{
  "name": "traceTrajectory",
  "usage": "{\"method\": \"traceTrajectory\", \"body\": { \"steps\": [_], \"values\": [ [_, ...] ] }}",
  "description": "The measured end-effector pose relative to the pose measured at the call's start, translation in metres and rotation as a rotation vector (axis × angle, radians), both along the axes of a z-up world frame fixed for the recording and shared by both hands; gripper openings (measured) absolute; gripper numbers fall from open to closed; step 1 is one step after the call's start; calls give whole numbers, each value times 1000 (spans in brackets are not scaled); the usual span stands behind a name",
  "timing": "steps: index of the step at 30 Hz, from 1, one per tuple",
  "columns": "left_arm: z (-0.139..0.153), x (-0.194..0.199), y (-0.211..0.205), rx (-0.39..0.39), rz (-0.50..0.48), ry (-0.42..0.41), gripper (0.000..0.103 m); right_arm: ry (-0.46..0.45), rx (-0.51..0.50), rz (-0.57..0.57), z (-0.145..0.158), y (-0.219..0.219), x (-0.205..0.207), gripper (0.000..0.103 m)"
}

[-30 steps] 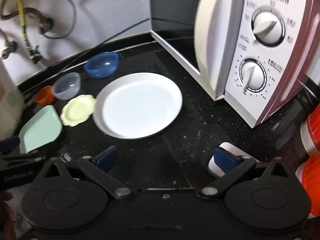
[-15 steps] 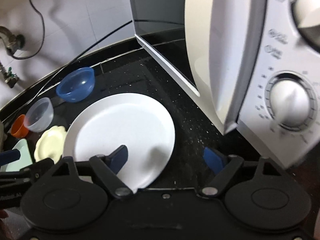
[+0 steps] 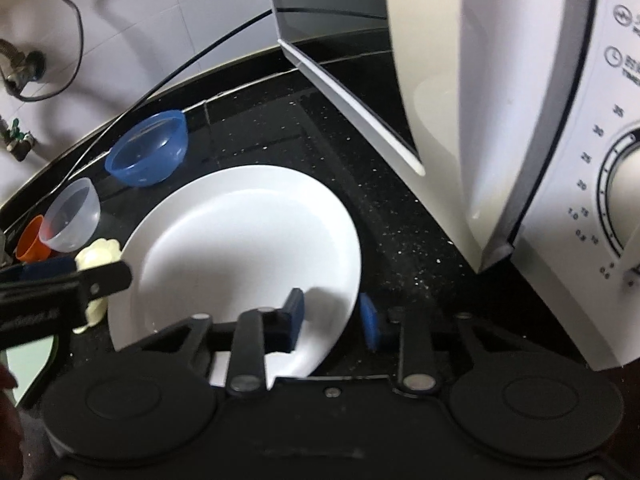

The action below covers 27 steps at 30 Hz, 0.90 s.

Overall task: Organize plates and bowls
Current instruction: 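Close the right gripper on the white plate's rim, then carry the white plate with the right gripper toward the rice cooker and lower it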

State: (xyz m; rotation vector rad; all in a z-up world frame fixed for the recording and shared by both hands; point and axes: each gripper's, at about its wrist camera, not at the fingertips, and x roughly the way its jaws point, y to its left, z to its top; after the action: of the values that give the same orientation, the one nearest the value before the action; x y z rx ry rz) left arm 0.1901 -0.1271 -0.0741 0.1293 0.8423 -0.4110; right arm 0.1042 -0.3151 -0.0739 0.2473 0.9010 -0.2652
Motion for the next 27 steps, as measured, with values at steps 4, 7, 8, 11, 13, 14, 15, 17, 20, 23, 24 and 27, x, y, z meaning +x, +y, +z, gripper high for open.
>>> {"method": "traceTrajectory", "body": {
  "steps": [4,7,8,11,13,14,15,17,20,23,24,27],
  "values": [
    [1,4,-10,12,-37,-15,61,8,-26,25,0,5,-1,15],
    [2,8,-17,21,-68,-20,56,7,-37,34,-1,8,-2,15],
    [1,11,-19,27,-80,-18,51,7,-40,36,-1,8,-2,15],
    [-4,17,-27,48,-115,3,41,7,-48,36,-1,9,-4,15],
    [-9,22,-29,60,-122,18,41,7,-49,33,0,9,-6,15],
    [-11,25,-30,68,-121,30,41,5,-47,32,-1,9,-6,15],
    [-14,26,-31,76,-121,42,41,3,-44,31,-1,8,-7,15],
    [-18,29,-31,78,-125,49,42,1,-36,30,-1,7,-8,14],
    [-18,29,-33,76,-140,54,39,2,-31,31,-1,5,-6,15],
    [-17,25,-36,99,-144,32,37,0,-28,35,-2,4,-8,15],
    [-17,24,-35,100,-143,28,36,0,-28,37,-2,4,-8,15],
    [-16,22,-35,106,-147,25,36,-1,-31,41,-2,4,-9,16]
  ]
}}
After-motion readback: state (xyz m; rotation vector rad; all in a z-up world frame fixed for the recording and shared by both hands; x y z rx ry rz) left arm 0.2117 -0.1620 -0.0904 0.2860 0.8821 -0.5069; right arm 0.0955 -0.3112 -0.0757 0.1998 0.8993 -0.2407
